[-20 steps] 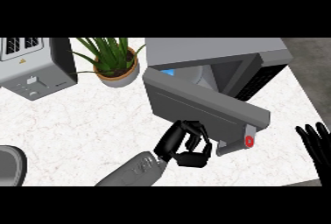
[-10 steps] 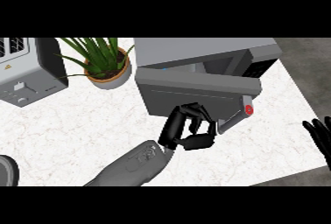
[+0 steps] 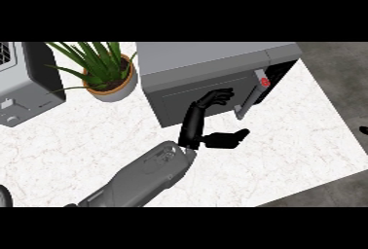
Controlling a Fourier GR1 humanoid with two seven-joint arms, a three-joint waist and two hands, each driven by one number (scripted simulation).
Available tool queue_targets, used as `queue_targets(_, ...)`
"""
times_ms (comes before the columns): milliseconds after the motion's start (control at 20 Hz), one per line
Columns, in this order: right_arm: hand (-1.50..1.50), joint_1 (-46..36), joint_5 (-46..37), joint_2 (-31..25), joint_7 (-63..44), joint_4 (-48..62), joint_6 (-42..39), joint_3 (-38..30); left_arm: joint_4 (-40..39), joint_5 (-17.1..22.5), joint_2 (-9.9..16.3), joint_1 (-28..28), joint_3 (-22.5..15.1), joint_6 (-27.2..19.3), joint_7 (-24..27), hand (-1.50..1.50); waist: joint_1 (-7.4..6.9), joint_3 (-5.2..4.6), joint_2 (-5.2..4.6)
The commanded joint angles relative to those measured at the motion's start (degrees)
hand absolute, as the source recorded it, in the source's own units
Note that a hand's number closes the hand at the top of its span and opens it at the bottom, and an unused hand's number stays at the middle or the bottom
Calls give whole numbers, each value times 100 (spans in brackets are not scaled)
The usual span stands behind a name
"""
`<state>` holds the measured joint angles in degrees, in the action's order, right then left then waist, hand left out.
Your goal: Pick up the milk, place it into the microwave and close the microwave
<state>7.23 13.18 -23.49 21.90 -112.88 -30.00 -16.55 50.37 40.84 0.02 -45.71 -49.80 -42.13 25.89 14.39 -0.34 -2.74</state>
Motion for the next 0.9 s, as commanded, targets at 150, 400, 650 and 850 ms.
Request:
queue_targets(150, 150, -569, -581, -542, 41, -196, 300, -492, -89, 596, -2, -273, 382, -390, 213, -150, 76, -17, -114)
queue_targets(400, 150, -787, -713, -657, 1, -105, 394, -546, -146, 879, -2, -366, 368, -510, 337, -150, 33, 0, -154)
queue_targets(650, 150, -947, -698, -668, -43, 40, 417, -510, -177, 1122, -2, -397, 307, -529, 489, -150, 59, 9, -200)
queue_targets(850, 150, -1106, -800, -797, -60, 108, 430, -529, -263, 1221, -2, -495, 310, -525, 609, -150, 41, 10, -230)
